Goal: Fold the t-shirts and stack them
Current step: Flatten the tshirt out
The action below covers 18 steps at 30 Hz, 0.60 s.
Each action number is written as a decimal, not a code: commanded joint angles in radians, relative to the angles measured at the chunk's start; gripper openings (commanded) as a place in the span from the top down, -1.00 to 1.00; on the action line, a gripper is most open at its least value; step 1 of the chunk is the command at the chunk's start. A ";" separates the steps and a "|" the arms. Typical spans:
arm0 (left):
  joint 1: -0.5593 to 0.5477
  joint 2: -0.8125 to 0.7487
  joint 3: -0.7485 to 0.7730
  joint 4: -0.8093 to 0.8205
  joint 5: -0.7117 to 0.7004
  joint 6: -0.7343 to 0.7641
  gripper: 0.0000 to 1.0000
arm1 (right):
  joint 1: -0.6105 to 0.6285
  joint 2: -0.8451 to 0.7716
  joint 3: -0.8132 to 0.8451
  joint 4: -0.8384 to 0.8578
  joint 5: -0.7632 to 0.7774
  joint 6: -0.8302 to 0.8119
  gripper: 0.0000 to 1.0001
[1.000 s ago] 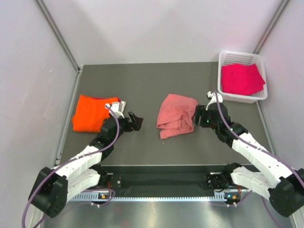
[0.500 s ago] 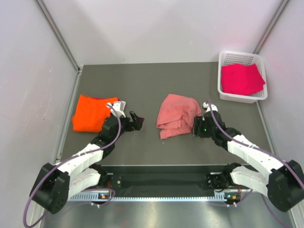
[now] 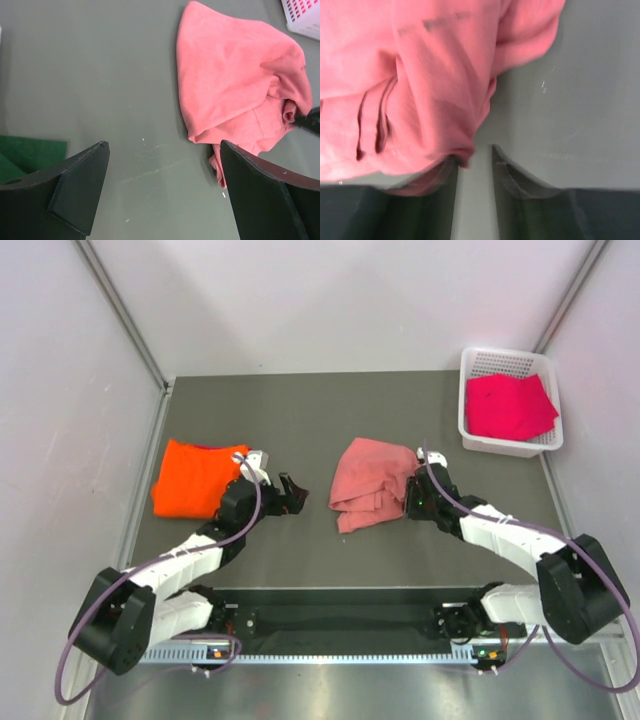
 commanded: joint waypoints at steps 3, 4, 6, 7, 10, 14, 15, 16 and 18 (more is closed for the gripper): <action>0.000 0.061 0.069 0.019 0.079 0.010 -0.92 | 0.021 0.022 0.132 0.002 0.141 -0.018 1.00; -0.001 0.073 0.072 0.019 0.091 0.010 -0.91 | 0.022 0.010 0.141 -0.027 0.166 -0.029 1.00; -0.001 0.081 0.079 0.019 0.100 0.010 -0.91 | 0.021 -0.042 0.167 -0.058 0.224 -0.043 1.00; -0.001 0.081 0.079 0.022 0.103 0.010 -0.91 | 0.022 -0.065 0.176 -0.092 0.245 -0.061 1.00; -0.006 0.085 0.079 0.028 0.117 0.010 -0.91 | 0.021 -0.144 0.234 -0.173 0.298 -0.098 1.00; -0.030 0.099 0.092 0.025 0.125 0.026 -0.91 | 0.024 -0.227 0.363 -0.248 0.231 -0.168 1.00; -0.038 0.105 0.095 0.025 0.129 0.039 -0.91 | 0.025 -0.243 0.389 -0.268 0.215 -0.176 1.00; -0.062 0.108 0.104 0.023 0.129 0.047 -0.91 | 0.024 -0.247 0.438 -0.318 0.204 -0.187 1.00; -0.099 0.121 0.114 0.017 0.111 0.070 -0.91 | 0.024 -0.250 0.480 -0.381 0.174 -0.199 1.00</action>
